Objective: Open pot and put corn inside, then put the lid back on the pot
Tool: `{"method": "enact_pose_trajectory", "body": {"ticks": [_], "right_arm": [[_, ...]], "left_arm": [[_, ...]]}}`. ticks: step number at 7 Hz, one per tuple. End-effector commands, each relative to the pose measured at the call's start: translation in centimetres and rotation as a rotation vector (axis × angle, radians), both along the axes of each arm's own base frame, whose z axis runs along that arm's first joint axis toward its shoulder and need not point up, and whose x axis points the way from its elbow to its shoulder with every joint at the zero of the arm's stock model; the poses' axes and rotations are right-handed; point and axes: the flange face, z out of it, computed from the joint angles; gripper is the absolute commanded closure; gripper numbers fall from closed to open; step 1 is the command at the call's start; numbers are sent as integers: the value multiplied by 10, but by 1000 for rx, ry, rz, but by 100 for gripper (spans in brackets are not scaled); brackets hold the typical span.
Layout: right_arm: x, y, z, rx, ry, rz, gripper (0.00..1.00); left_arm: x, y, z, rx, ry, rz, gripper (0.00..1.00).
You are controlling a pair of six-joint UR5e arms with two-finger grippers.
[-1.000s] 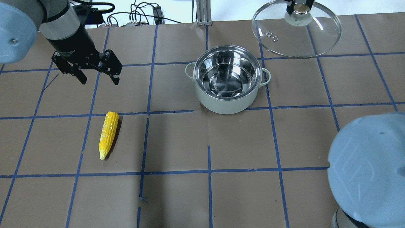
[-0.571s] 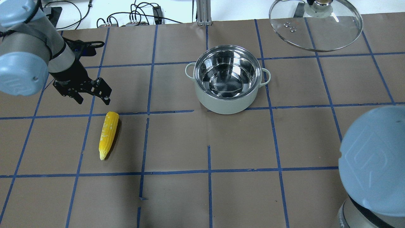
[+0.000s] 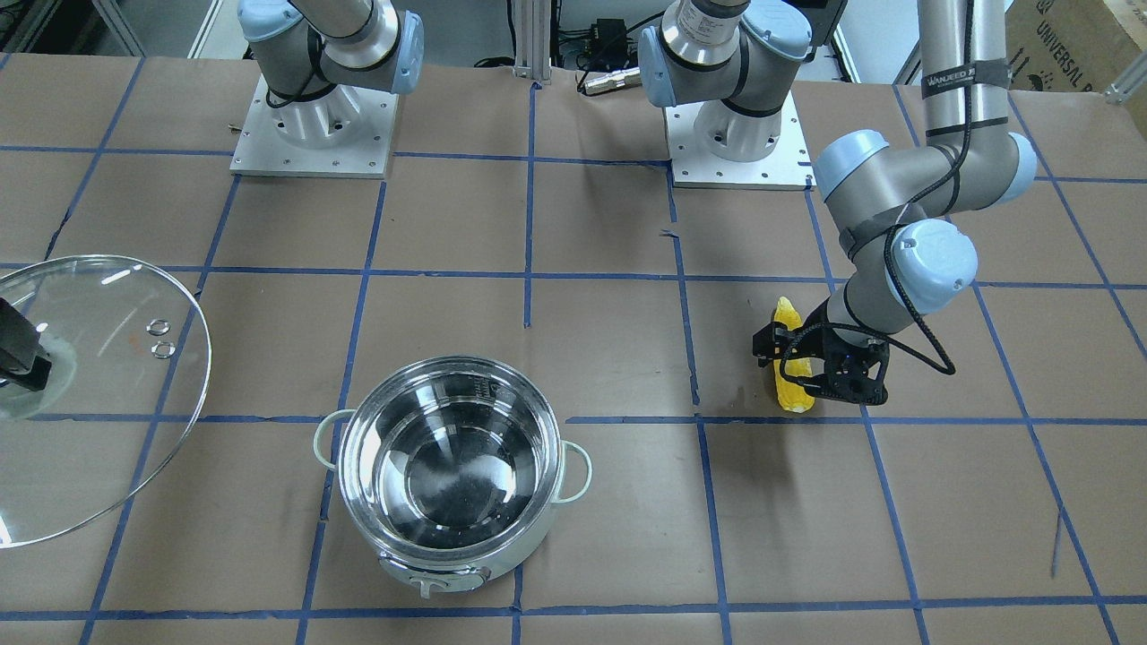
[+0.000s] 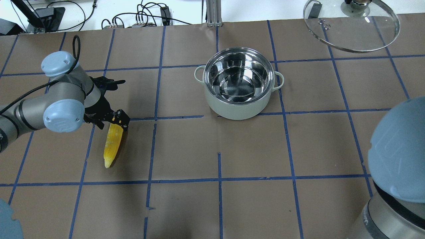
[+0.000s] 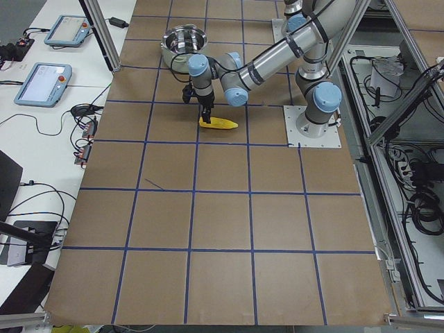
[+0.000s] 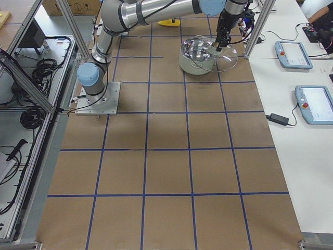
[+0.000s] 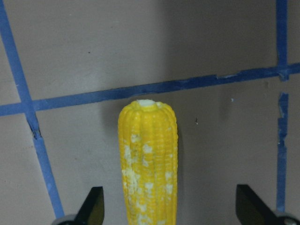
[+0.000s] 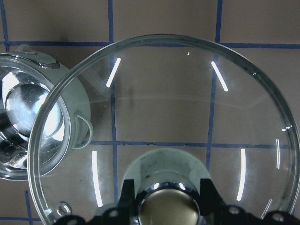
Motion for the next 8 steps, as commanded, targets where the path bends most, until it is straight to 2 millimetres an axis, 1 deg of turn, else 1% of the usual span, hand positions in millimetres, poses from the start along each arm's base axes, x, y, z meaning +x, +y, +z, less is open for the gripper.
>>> {"method": "enact_pose_trajectory", "body": {"ticks": [1, 2, 3, 4, 5, 6, 7, 8], "right_arm": [[-1, -11, -14, 5, -1, -5, 91], [-1, -16, -17, -10, 2, -3, 91], [-2, -18, -20, -10, 3, -2, 91], [-2, -18, -19, -11, 4, -3, 91], [-2, -19, -20, -11, 4, -2, 91], [-2, -18, -19, -13, 4, -2, 92], [-3, -21, -18, -31, 15, 2, 92], [-4, -27, -18, -68, 27, 5, 92]], "left_arm": [[7, 2, -21, 40, -54, -13, 13], [8, 1, -21, 40, -63, -11, 36], [9, -1, -17, 32, -65, -11, 73], [8, -2, -16, 27, -59, -10, 95], [6, -1, -9, 17, -58, -11, 97], [-3, -8, 4, 3, -39, -9, 97], [-9, -24, 32, 24, 6, 47, 97], [-32, -40, 67, 29, 64, 117, 97]]}}
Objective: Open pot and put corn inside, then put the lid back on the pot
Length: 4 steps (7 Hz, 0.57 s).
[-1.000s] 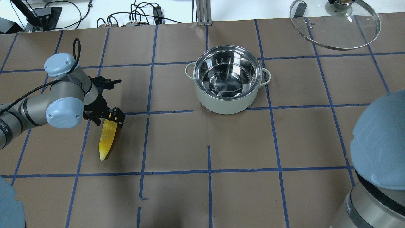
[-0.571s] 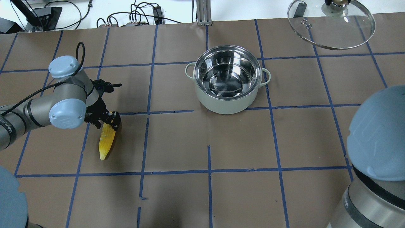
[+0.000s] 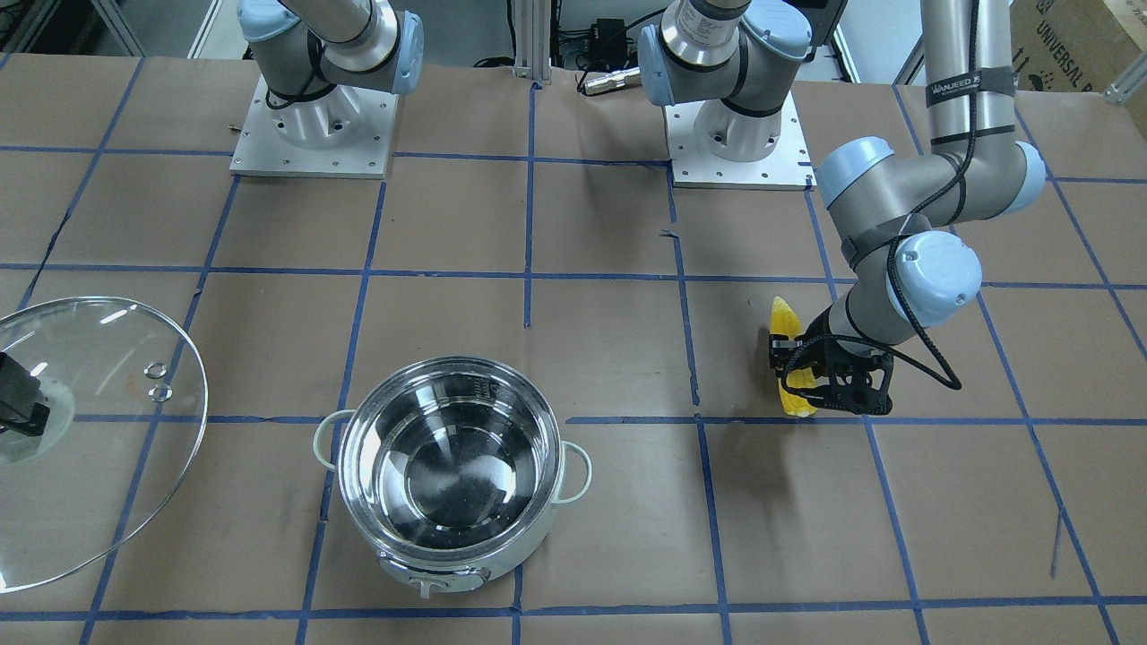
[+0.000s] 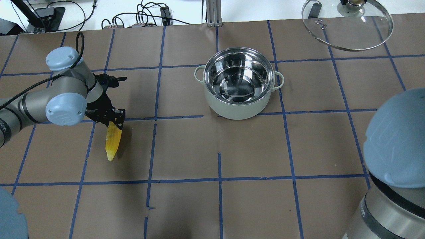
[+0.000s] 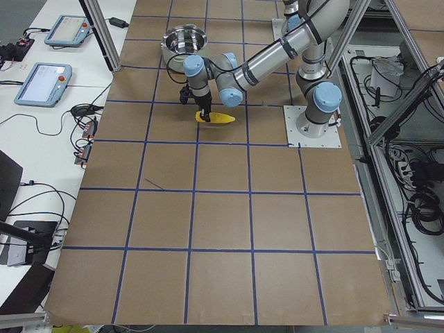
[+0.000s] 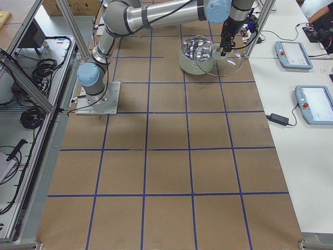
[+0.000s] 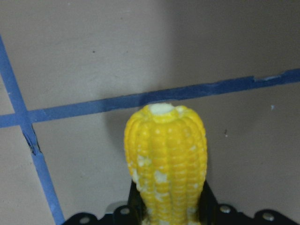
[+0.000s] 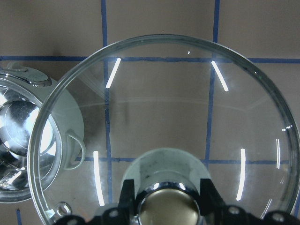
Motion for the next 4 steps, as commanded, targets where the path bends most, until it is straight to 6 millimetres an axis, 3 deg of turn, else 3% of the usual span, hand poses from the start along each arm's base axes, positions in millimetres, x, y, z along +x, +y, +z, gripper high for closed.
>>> {"method": "enact_pose_trajectory", "body": {"ticks": [1, 3, 4], "right_arm": [[0, -11, -1, -61, 19, 2, 92], [4, -12, -5, -57, 14, 2, 92], [20, -13, -10, -46, 17, 23, 92]], "left_arm": [[-58, -33, 67, -25, 86, 79, 97], [-135, -57, 117, -91, 127, 137, 97], [-172, -63, 137, -127, 135, 133, 97]]}}
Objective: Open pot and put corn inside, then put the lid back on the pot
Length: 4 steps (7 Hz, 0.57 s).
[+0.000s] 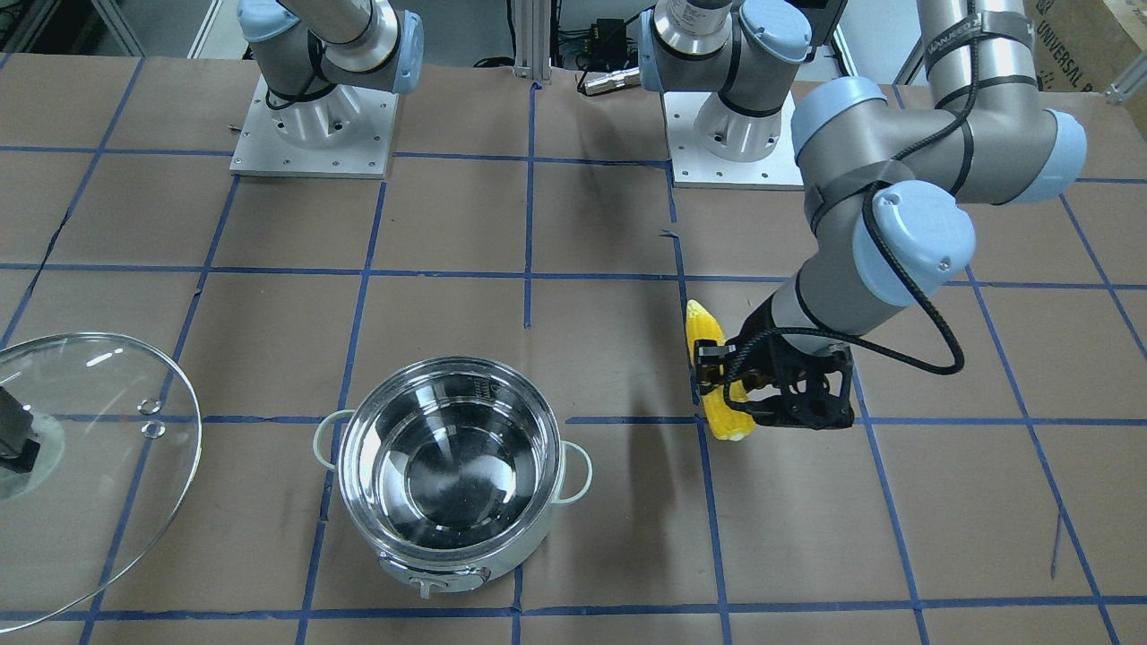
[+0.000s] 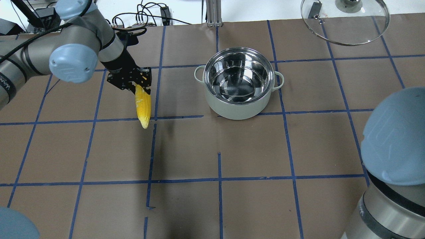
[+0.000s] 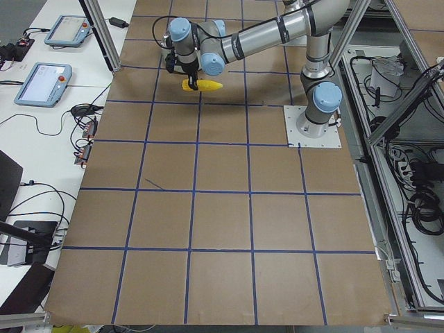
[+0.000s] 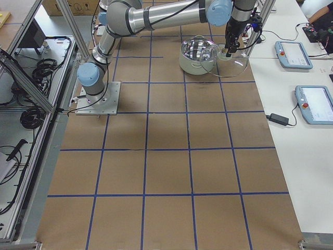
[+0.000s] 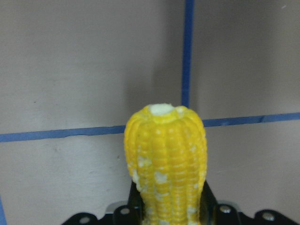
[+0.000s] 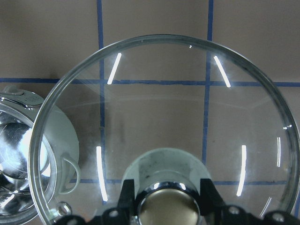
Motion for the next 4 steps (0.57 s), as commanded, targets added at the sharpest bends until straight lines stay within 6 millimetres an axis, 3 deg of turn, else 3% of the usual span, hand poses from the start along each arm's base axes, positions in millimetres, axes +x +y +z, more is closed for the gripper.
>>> {"method": "enact_pose_trajectory", "body": {"ticks": [1, 3, 4], "right_arm": [[20, -1, -6, 10, 2, 23, 92], [20, -1, -7, 11, 2, 24, 92], [21, -1, -7, 11, 0, 26, 92]], "left_arm": [[-86, -13, 39, -70, 21, -33, 97], [-168, -28, 46, -122, -25, -107, 96], [-199, -44, 37, -138, -23, -131, 95]]}}
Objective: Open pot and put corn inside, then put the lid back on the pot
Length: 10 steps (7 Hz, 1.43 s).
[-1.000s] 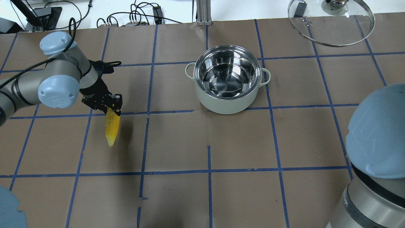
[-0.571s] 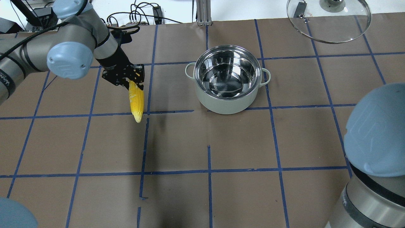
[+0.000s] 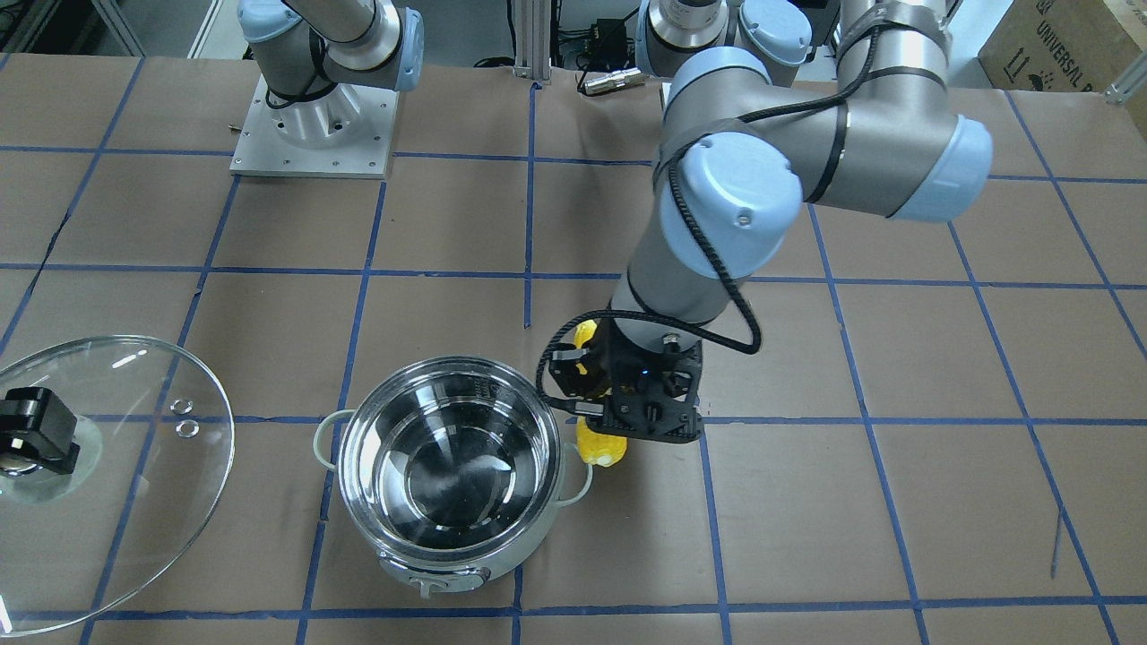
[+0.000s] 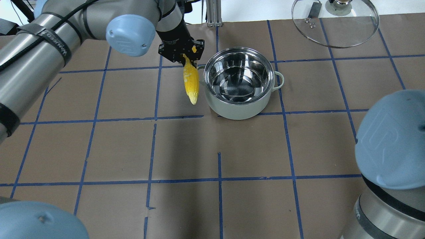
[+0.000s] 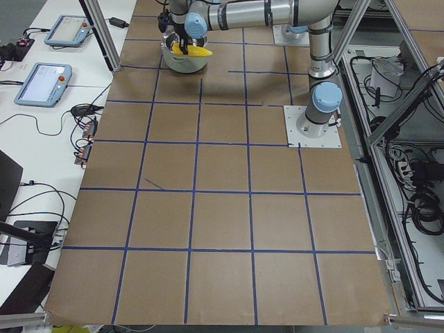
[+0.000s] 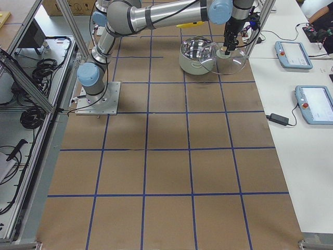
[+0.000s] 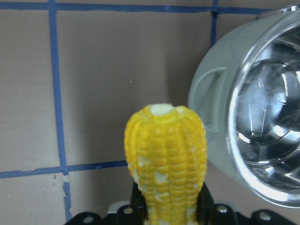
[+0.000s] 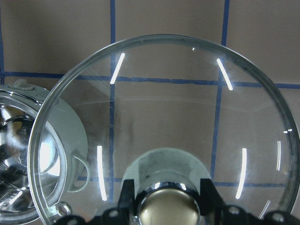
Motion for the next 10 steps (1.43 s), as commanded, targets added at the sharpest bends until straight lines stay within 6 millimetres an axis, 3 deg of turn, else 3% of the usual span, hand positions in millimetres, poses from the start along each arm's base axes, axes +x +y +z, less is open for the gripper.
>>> {"method": "enact_pose_trajectory", "body": {"ticks": [1, 3, 4, 5, 6, 7, 8, 9, 10], "right_arm": [[1, -1, -1, 0, -1, 2, 92], [0, -1, -1, 0, 0, 0, 92], [1, -1, -1, 2, -1, 0, 92], [1, -1, -1, 0, -1, 0, 92], [1, -1, -1, 0, -1, 0, 92], [1, -1, -1, 0, -1, 3, 92], [1, -1, -1, 0, -1, 5, 92], [1, -1, -1, 0, -1, 6, 92], [1, 0, 1, -3, -1, 0, 92]], "left_arm": [[-68, -30, -23, -24, -8, -22, 94], [-95, -49, -30, -47, -2, -31, 91], [-106, -49, -37, -42, -6, -41, 79], [-111, -46, -56, -8, -18, -52, 48], [-114, -50, -71, 3, -22, -54, 9], [-112, -48, -68, 1, -38, -53, 0], [-110, -46, -60, -2, -35, -52, 0], [-95, -44, -47, 12, -54, -53, 0], [-54, -48, -23, 13, -115, -26, 0]]}}
